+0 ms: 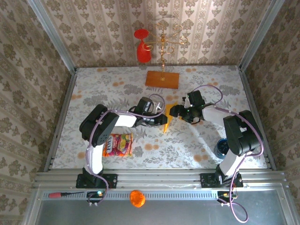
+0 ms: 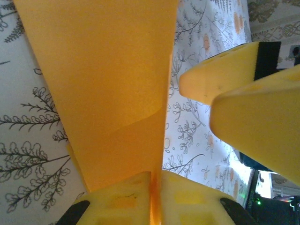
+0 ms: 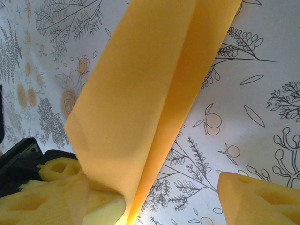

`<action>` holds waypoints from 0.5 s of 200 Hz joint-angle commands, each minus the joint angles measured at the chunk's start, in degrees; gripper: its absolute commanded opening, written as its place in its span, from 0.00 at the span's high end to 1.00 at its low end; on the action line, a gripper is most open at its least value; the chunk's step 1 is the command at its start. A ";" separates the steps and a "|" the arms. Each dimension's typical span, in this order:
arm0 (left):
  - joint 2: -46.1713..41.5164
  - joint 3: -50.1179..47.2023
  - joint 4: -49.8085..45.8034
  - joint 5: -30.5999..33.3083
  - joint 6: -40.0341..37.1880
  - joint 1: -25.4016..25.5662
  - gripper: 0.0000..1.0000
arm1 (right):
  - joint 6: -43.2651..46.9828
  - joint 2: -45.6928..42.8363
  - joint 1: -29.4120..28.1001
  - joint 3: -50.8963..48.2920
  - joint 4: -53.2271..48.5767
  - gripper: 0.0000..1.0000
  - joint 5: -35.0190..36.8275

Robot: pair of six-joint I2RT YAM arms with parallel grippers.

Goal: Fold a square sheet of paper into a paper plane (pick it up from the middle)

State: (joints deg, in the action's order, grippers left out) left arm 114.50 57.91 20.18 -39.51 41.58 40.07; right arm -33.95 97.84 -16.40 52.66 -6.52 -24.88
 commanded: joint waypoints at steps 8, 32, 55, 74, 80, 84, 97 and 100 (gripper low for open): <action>1.42 2.09 -3.99 -2.27 -2.73 -0.21 0.88 | 2.75 0.75 -0.18 0.13 -1.31 0.26 -0.97; 1.53 2.98 -6.44 -2.37 -4.66 -0.18 0.89 | 2.95 0.46 0.14 -0.56 -0.80 0.26 -0.70; 1.77 3.75 -7.50 -2.69 -5.37 -0.23 0.89 | 4.46 1.26 0.17 0.10 -1.90 0.26 -1.09; 2.04 4.01 -7.55 -3.27 -5.16 -0.21 0.89 | 5.94 2.24 0.18 1.11 -3.21 0.27 -1.37; 2.25 4.12 -7.48 -3.55 -5.03 -0.33 0.89 | 6.47 2.69 0.22 1.42 -3.60 0.27 -1.42; 2.14 4.22 -7.53 -3.74 -4.87 -0.29 0.89 | 6.67 2.91 0.23 1.69 -3.87 0.27 -1.48; 2.22 4.38 -7.35 -4.52 -4.42 -0.34 0.89 | 7.35 3.58 0.24 2.26 -4.33 0.27 -1.57; 2.29 4.47 -7.31 -4.66 -4.38 -0.42 0.89 | 7.47 3.73 0.23 2.39 -4.36 0.27 -1.57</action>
State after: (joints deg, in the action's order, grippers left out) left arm 115.57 60.86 14.06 -41.63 38.26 40.07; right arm -29.56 99.83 -16.36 52.95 -8.05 -24.95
